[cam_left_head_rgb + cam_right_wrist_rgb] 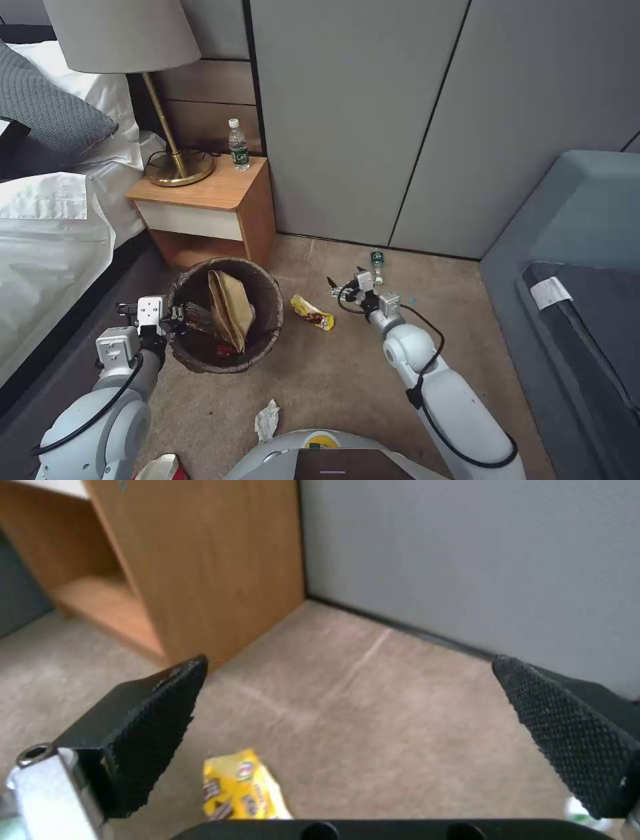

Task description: Pick up the trash bin, then pick up the garbage from the floor and place it into the trash bin.

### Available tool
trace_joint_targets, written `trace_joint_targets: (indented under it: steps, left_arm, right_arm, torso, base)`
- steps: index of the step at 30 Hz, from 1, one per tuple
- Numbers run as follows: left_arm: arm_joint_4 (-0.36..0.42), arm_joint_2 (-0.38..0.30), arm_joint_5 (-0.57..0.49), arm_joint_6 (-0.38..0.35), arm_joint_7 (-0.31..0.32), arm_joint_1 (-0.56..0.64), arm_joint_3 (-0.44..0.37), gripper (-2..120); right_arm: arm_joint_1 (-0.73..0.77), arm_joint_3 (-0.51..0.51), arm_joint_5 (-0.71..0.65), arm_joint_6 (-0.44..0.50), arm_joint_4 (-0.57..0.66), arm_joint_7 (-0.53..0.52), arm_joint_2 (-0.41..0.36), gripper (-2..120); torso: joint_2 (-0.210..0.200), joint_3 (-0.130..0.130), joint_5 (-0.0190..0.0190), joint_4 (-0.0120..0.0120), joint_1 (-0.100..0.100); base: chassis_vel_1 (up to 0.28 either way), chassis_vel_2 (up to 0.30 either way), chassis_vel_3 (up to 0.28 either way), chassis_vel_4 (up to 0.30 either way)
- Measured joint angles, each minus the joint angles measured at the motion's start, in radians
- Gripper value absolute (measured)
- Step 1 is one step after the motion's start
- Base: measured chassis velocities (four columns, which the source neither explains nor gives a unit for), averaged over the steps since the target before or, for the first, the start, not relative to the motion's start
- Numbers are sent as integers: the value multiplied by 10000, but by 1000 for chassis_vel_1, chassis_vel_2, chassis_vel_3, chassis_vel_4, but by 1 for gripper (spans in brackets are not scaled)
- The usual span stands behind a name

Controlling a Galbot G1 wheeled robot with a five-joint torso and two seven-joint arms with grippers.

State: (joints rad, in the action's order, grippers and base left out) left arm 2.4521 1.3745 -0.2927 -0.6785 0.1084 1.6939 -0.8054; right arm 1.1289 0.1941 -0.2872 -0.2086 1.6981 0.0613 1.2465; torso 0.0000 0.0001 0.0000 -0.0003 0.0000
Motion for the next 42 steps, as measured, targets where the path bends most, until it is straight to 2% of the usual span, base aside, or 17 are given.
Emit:
trace_joint_targets:
  steps: [6, 15, 28, 42]
  left_arm:
    - [175, 55, 5, -7, 6, 163, -32, 3]
    - [318, 115, 8, -10, 11, 326, -136, 3]
    - [298, 235, 11, -6, -5, 297, -262, 3]
    - [212, 217, 24, -7, -5, 212, -174, 3]
  right_arm:
    - [-761, -647, -802, -415, -1022, 242, 48, 100]
    - [-1635, -1211, -804, -489, -2564, 822, 269, 100]
    - [-2477, -1791, 270, -298, -4793, 1111, 758, 100]
    - [-2856, -2079, 969, -94, -6164, 1126, 1021, 100]
  torso:
    - [0, 0, -1, 3, 0]
    - [0, 0, 0, 1, 0]
    - [0, 0, -1, 1, 0]
    - [0, -1, -1, 2, 0]
  base:
    - [0, 0, 0, 0]
    - [0, 0, 0, 0]
    - [0, 0, 0, 0]
    - [0, 0, 0, 0]
